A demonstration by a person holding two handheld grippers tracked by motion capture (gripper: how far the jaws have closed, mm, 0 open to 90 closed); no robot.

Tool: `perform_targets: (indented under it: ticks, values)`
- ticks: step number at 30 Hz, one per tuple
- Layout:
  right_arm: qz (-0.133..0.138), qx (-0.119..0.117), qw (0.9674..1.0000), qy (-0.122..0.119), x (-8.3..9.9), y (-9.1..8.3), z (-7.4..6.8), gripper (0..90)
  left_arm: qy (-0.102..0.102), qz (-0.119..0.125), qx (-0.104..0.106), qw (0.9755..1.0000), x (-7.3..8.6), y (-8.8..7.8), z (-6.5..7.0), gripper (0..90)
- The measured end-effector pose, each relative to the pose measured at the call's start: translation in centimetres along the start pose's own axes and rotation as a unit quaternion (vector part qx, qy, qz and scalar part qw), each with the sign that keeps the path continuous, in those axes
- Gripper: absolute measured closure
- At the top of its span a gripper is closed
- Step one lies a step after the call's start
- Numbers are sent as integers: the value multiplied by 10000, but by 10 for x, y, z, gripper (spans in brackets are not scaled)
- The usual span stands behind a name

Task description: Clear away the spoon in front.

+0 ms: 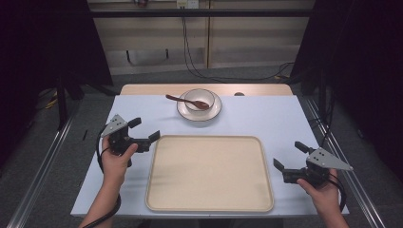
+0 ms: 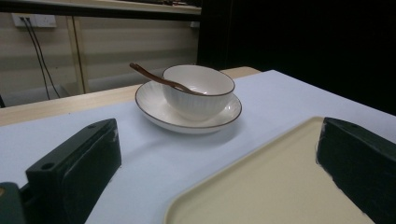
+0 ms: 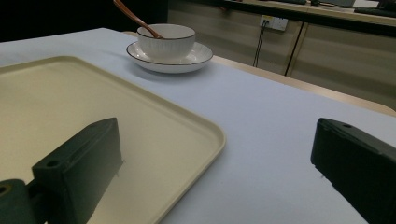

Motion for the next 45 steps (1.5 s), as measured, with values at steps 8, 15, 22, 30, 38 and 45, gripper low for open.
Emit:
perform_targets:
  ticks: [8,15,22,30,38,45]
  values:
    - [87,23,10000,25,-1,-4,2,14,-40,-50,-79,9999,-11,23,-7,0]
    - [64,-14,10000,54,0,-6,1,10,-191,-159,-273,9993,-21,47,-11,0]
    - [73,-55,9999,-50,1,-7,-1,11,-310,-181,-265,9990,-24,64,-14,0]
    - [58,-70,9999,-52,1,-8,-2,11,-466,-386,-466,9971,-19,84,-24,0]
    - [60,-107,9999,-96,1,-8,-2,15,-751,-349,-703,9941,-25,100,-35,14]
    - [52,-110,9999,-113,1,-8,-2,16,-724,-316,-792,9937,-30,114,-39,70]
Point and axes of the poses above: each handheld gripper's, and its own axes: y roughly forward along the jaws, x roughly out of its underside, z roughly to its right, the point moved 5 cm from there along y, roughly forward along the jaws, and after that the axes turned 11 degrees about -z, right-handed, at the moved point
